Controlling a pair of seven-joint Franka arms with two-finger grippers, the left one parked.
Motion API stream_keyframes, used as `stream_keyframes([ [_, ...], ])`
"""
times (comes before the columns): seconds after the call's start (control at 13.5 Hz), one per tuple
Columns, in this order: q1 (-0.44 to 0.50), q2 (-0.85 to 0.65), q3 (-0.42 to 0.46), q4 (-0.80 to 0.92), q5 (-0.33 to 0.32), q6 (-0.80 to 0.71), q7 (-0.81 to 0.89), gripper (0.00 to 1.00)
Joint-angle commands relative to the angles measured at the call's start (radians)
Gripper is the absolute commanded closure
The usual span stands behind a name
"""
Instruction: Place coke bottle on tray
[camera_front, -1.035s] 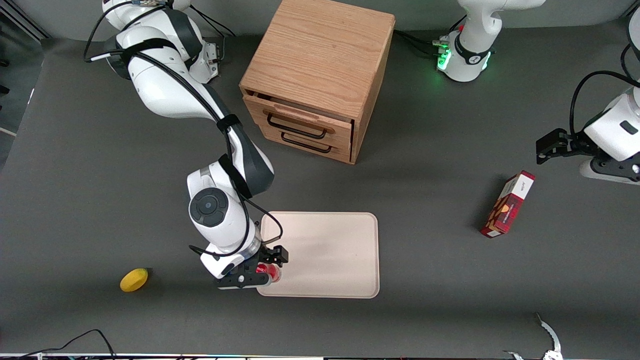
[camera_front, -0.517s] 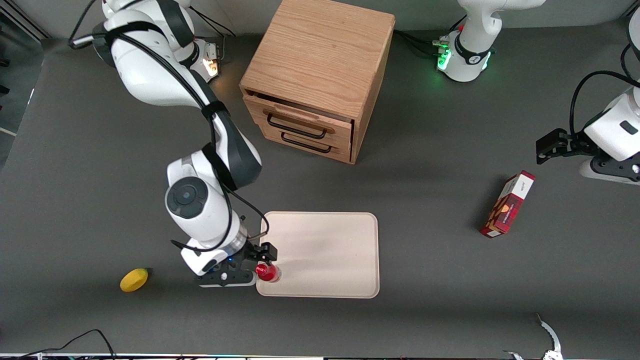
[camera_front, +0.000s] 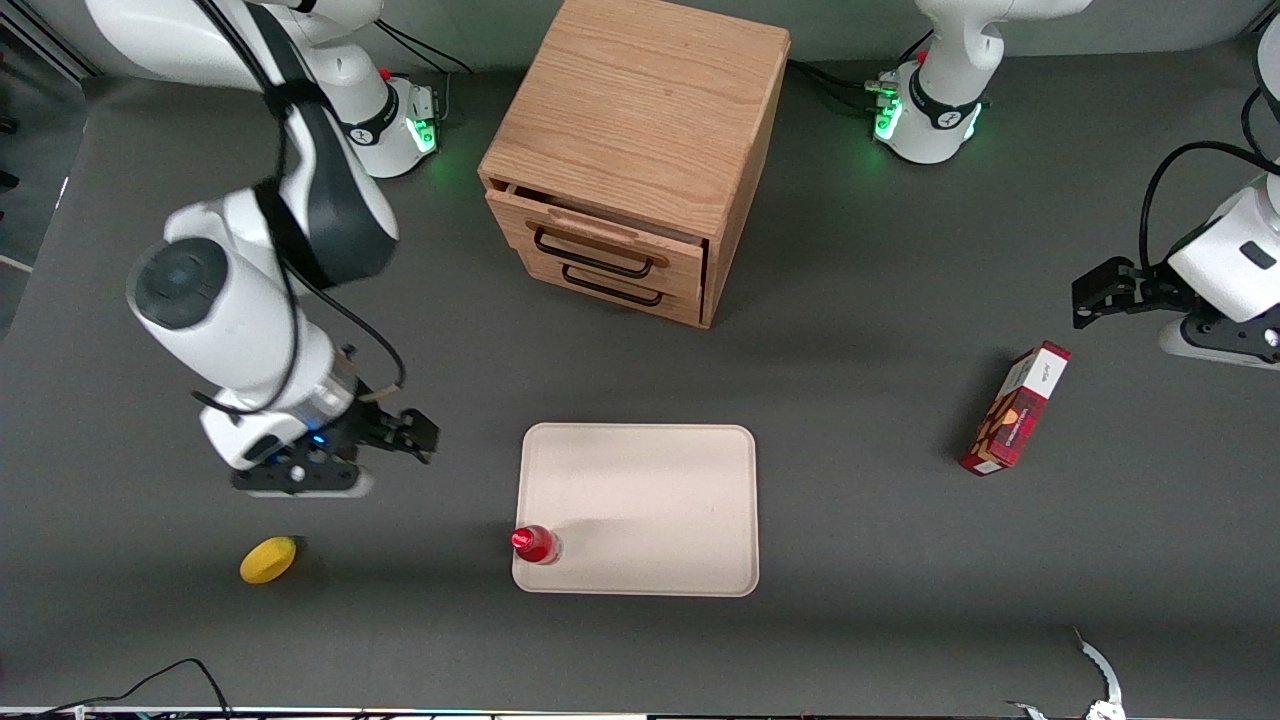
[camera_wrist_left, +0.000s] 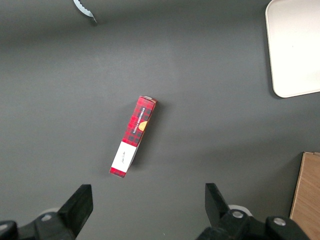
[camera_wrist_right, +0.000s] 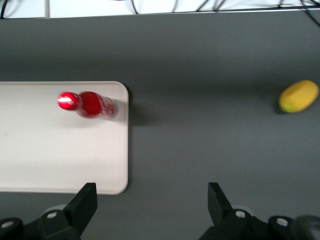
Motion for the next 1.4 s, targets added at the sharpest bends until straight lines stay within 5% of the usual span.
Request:
stream_keyframes([
  [0.0,-0.061,-0.215,0.011,-0.233,0.009,0.011,-0.065,0.02],
  [0.67,-0.263,-0.453,0.009,-0.318,0.012,-0.212,-0.251,0.0],
  [1.11,-0.332,-0.472,-0.004,-0.142,0.014,-0.378,-0.304,0.0],
  [1.33,-0.375,-0.423,0.022,-0.044,0.076,-0.403,-0.305,0.0],
])
